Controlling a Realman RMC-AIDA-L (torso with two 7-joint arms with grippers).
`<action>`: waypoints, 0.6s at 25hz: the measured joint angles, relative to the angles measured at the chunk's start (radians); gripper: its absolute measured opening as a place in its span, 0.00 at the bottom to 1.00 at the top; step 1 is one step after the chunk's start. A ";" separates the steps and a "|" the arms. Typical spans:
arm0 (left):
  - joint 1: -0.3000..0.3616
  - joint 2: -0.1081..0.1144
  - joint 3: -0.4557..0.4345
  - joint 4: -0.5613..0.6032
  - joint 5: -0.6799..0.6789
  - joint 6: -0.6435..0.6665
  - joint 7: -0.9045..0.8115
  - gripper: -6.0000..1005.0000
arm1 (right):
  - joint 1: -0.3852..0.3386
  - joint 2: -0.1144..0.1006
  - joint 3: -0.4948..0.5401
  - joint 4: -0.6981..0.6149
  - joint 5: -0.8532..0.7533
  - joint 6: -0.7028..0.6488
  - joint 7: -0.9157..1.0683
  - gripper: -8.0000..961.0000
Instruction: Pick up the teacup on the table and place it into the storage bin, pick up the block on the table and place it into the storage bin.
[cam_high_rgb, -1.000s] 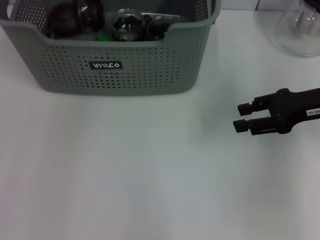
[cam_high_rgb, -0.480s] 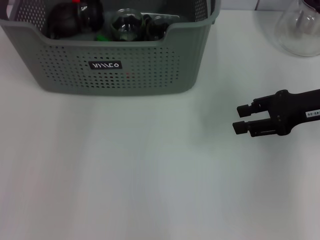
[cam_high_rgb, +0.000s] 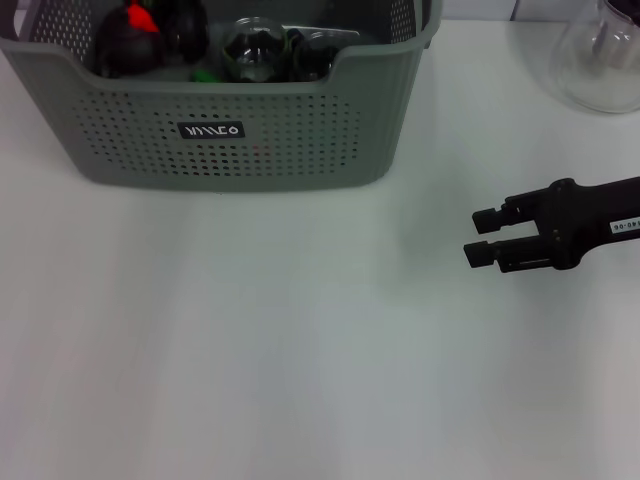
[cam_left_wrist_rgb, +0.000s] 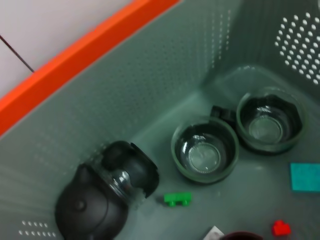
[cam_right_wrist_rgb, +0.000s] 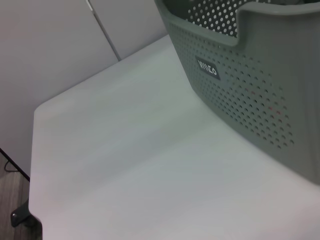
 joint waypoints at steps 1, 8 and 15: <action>0.001 -0.001 0.004 0.000 0.000 0.002 0.000 0.43 | 0.000 0.000 0.000 0.000 0.000 0.001 0.000 0.63; 0.008 -0.006 0.003 0.018 0.000 0.006 -0.021 0.54 | -0.003 -0.004 0.000 0.000 -0.001 0.000 -0.004 0.63; 0.076 -0.037 -0.055 0.214 -0.005 0.036 -0.035 0.68 | -0.006 -0.011 0.000 -0.002 -0.002 -0.001 -0.007 0.64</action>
